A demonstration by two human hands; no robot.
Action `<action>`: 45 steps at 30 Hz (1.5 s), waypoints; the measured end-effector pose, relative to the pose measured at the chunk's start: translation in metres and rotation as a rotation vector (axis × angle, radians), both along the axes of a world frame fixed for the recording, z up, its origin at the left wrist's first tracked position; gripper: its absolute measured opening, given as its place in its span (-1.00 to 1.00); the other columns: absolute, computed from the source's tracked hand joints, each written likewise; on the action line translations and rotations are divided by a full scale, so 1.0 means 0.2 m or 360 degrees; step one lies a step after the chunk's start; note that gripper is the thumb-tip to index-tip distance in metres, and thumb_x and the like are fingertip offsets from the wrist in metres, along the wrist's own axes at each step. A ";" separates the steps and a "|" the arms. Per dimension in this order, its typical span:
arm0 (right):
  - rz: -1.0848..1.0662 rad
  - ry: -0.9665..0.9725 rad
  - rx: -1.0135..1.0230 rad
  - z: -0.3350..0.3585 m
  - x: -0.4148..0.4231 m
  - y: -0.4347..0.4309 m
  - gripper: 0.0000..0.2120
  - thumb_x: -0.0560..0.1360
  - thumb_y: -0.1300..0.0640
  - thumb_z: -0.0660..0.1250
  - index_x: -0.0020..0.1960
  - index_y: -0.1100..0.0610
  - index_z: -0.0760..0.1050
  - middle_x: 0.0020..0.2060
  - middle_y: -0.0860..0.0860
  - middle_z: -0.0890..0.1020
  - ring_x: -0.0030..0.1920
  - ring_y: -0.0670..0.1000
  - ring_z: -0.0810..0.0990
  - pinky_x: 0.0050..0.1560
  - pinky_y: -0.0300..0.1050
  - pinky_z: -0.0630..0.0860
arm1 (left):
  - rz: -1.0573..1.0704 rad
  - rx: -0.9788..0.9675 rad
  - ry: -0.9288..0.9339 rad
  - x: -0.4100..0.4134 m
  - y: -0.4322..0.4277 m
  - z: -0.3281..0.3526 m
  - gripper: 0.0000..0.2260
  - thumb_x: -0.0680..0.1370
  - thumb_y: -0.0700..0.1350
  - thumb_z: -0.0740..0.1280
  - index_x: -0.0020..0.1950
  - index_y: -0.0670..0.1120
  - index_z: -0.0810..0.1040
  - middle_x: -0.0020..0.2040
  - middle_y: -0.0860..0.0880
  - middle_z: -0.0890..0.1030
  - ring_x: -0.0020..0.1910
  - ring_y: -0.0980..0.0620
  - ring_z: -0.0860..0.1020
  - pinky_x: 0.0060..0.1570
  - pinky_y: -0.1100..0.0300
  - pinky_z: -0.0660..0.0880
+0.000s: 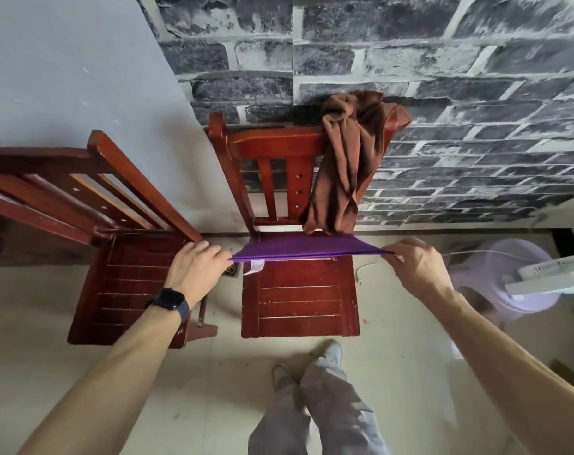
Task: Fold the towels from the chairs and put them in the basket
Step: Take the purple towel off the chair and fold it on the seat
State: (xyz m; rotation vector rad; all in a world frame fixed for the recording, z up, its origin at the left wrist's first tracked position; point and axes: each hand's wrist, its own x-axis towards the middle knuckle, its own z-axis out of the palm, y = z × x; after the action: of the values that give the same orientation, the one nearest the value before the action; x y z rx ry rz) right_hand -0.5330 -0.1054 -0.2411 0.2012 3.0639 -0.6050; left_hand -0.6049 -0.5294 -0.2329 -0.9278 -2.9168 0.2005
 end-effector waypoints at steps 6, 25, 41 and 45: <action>-0.0117 -0.0370 -0.0022 -0.43 0.27 -0.06 -0.88 0.49 0.10 0.48 0.01 0.03 0.72 -0.09 0.05 0.67 -0.15 0.19 0.65 -0.14 0.01 0.59 | 0.0120 -0.0050 -0.0408 0.28 -0.01 -0.43 -0.85 0.34 -0.09 0.58 -0.28 -0.05 0.63 -0.38 -0.01 0.59 -0.33 -0.11 0.57 -0.32 0.11 0.45; -0.1130 -0.0891 -0.1253 -1.28 0.41 -0.09 -0.92 0.43 0.16 0.53 -0.09 0.11 0.67 -0.26 -0.02 0.63 -0.24 -0.08 0.52 -0.11 -0.14 0.41 | 0.1703 0.1409 -0.1757 0.44 -0.05 -1.33 -0.79 0.39 0.09 0.50 -0.09 -0.01 0.66 -0.24 0.08 0.66 -0.20 0.16 0.57 -0.06 0.25 0.43; -0.1108 -0.0478 -0.0810 -1.83 -0.01 -0.15 -0.78 0.61 -0.05 0.28 0.15 0.05 0.56 -0.11 0.00 0.64 -0.12 0.01 0.57 -0.07 -0.18 0.42 | 0.2079 0.1715 -0.1225 0.08 0.20 -1.87 -0.80 0.55 0.09 0.40 0.08 0.03 0.60 -0.09 0.10 0.60 -0.03 0.09 0.55 -0.09 0.40 0.47; -0.1109 -0.0468 -0.0686 -1.81 -0.03 -0.18 -0.77 0.62 -0.05 0.25 0.16 0.05 0.55 -0.12 0.00 0.61 -0.09 0.03 0.54 -0.08 -0.25 0.33 | 0.2072 0.1537 -0.1090 0.07 0.24 -1.87 -0.73 0.58 0.11 0.35 0.19 0.00 0.59 0.01 0.07 0.58 0.00 0.10 0.52 -0.14 0.41 0.39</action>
State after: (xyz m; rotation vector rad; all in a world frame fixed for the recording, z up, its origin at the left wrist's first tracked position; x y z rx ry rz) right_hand -0.5400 -0.1411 -0.6037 1.2314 2.4480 -1.1056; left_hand -0.5913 -0.4821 -0.6069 1.2208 -2.8885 -1.5199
